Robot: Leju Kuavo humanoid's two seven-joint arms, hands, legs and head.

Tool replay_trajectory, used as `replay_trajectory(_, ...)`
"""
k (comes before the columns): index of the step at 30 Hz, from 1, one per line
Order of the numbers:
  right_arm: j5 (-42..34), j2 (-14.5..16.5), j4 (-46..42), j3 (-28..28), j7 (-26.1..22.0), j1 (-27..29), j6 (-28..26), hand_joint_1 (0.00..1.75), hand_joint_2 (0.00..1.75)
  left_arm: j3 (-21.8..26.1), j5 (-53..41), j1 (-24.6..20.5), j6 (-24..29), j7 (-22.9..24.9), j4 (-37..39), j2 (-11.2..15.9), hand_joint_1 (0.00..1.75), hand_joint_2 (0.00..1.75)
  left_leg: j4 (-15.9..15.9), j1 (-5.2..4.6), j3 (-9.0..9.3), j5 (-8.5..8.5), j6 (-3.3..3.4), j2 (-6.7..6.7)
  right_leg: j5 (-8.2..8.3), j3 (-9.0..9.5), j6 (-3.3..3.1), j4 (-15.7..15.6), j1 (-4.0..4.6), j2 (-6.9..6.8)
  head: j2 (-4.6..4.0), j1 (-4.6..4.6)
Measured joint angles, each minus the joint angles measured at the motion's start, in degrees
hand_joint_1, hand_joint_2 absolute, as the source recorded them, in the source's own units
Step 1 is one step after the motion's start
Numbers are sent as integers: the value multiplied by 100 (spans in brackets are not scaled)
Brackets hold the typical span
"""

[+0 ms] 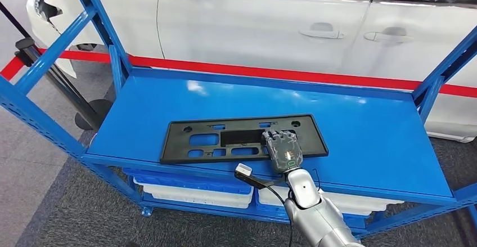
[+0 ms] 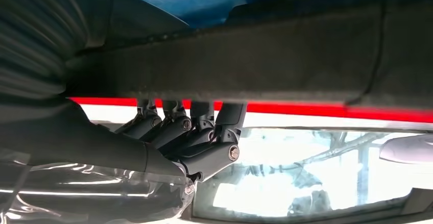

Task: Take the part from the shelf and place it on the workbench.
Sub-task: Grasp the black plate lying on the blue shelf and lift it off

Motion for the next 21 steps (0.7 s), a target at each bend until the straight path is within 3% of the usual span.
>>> replay_trajectory(3,-29,4,-14,1,-53,6,-2,175,175,-1,20,2,-1,-11,0,-2,0,0,-6,2,6,-13,-100,-3,10,36,-68,-100,10,-1,0,-1)
replay_trajectory(5,-149,9,-61,-5,-158,24,-4,175,175,-2,45,17,3,-21,0,-6,0,0,189,17,-63,-164,-157,2,40,71,-145,-157,-17,-13,0,-1)
replay_trajectory(8,-912,33,-238,-29,-791,155,38,175,175,0,132,70,27,-55,-1,-4,0,0,1196,37,-504,-695,-219,7,51,82,-200,-178,-21,-19,0,-1)
replay_trajectory(10,-2329,96,-577,-33,-1720,341,270,175,175,11,226,143,69,-120,0,-1,0,0,1629,48,-696,-808,-248,8,42,88,-206,-172,-15,-5,0,-1)
replay_trajectory(11,-3338,149,-896,-12,-2202,474,513,175,175,21,271,183,97,-161,0,-1,0,0,1553,53,-652,-717,-256,9,34,97,-204,-165,-14,10,0,-1)
replay_trajectory(12,-4430,208,-1328,35,-2602,636,815,175,175,33,308,217,125,-199,-1,-1,0,0,1266,59,-505,-545,-259,10,21,110,-194,-155,-15,25,0,-1)
replay_trajectory(13,-5487,257,-1835,118,-2835,818,1138,175,175,48,336,240,150,-226,-1,-1,0,0,850,64,-296,-352,-257,13,2,123,-175,-140,-16,34,0,-1)
replay_trajectory(15,-7177,308,-2852,357,-2994,1171,1585,175,175,79,370,259,189,-261,-1,-2,0,0,185,46,27,-124,-212,3,-38,129,-114,-97,2,35,0,0)
replay_trajectory(17,-7945,308,-3611,536,-3065,1439,1798,175,175,113,384,281,208,-285,0,-3,0,87,34,14,74,-104,-135,-22,-45,106,-53,-77,15,25,0,1)
replay_trajectory(19,-8235,267,-4234,604,-3337,1678,2063,175,175,145,412,326,225,-320,0,-6,0,175,18,11,51,-68,-52,-30,-56,81,9,-59,-5,20,0,0)
replay_trajectory(21,-8627,193,-4892,660,-3623,1918,2374,175,175,177,465,360,222,-355,0,-13,0,175,-11,21,45,-38,30,-23,-252,-39,69,204,-24,17,0,1)
